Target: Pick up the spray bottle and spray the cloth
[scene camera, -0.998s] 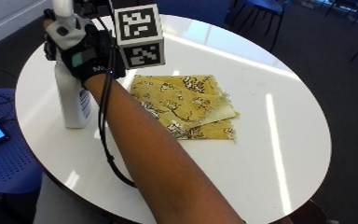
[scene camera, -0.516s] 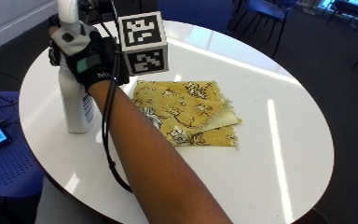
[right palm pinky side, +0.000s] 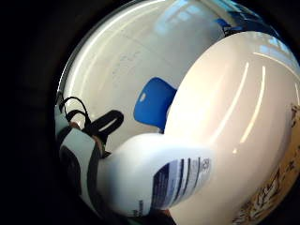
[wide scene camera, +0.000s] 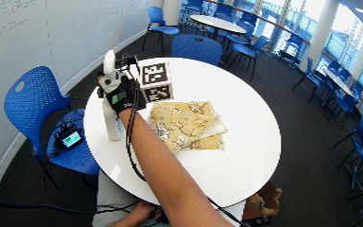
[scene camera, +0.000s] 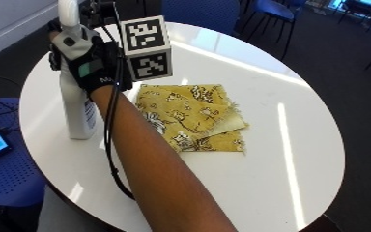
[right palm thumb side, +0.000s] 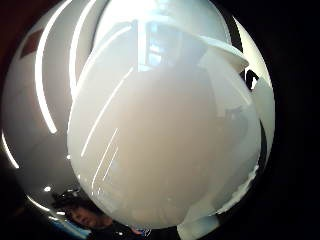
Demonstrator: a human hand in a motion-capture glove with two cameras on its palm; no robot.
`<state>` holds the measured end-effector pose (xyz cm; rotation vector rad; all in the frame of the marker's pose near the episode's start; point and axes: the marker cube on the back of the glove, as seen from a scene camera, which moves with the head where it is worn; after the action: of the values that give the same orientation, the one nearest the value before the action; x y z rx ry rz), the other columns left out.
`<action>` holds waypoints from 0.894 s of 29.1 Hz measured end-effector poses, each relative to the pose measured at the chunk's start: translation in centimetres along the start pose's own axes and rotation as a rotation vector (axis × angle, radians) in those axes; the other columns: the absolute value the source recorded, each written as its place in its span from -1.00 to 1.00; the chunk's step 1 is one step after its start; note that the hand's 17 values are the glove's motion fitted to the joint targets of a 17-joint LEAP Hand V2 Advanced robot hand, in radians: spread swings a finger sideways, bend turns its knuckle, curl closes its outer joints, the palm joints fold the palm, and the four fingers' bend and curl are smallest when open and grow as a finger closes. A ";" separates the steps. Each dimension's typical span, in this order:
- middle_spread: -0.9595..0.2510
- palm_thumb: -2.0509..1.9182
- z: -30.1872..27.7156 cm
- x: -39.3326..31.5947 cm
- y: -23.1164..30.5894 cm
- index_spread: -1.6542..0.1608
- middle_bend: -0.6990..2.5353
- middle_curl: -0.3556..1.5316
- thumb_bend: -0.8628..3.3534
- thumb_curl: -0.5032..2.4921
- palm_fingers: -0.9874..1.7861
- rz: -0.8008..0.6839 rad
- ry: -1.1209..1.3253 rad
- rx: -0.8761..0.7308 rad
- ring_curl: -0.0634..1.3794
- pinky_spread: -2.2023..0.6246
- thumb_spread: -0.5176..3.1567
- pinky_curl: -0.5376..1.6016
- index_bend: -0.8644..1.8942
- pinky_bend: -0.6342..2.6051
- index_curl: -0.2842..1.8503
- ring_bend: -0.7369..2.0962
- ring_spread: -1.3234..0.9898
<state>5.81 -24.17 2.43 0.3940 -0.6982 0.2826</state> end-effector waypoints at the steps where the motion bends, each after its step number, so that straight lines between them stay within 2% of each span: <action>1: 0.24 0.49 0.1 0.1 0.1 0.53 -0.15 -0.06 -0.60 -0.08 0.72 0.009 0.001 -0.006 -0.26 0.35 -0.51 -0.11 -0.08 -0.33 -0.18 0.02 -0.04; 11: 0.24 0.48 0.7 1.3 1.3 0.53 -0.16 -0.06 -0.61 -0.09 0.71 0.122 -0.017 -0.111 -0.26 0.35 -0.51 -0.11 -0.08 -0.34 -0.18 0.02 -0.03; 18: 0.27 0.45 0.8 1.5 1.9 0.52 -0.14 -0.06 -0.62 -0.12 0.52 0.149 -0.038 -0.153 -0.31 0.47 -0.44 -0.15 -0.14 -0.45 -0.20 -0.06 -0.01; 26: 0.26 0.44 -0.5 1.2 1.6 0.49 -0.23 -0.11 -0.61 -0.18 0.39 0.150 0.027 -0.154 -0.35 0.59 -0.34 -0.19 -0.19 -0.51 -0.24 -0.16 0.01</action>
<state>6.31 -22.37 3.30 0.1914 -0.7194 0.3730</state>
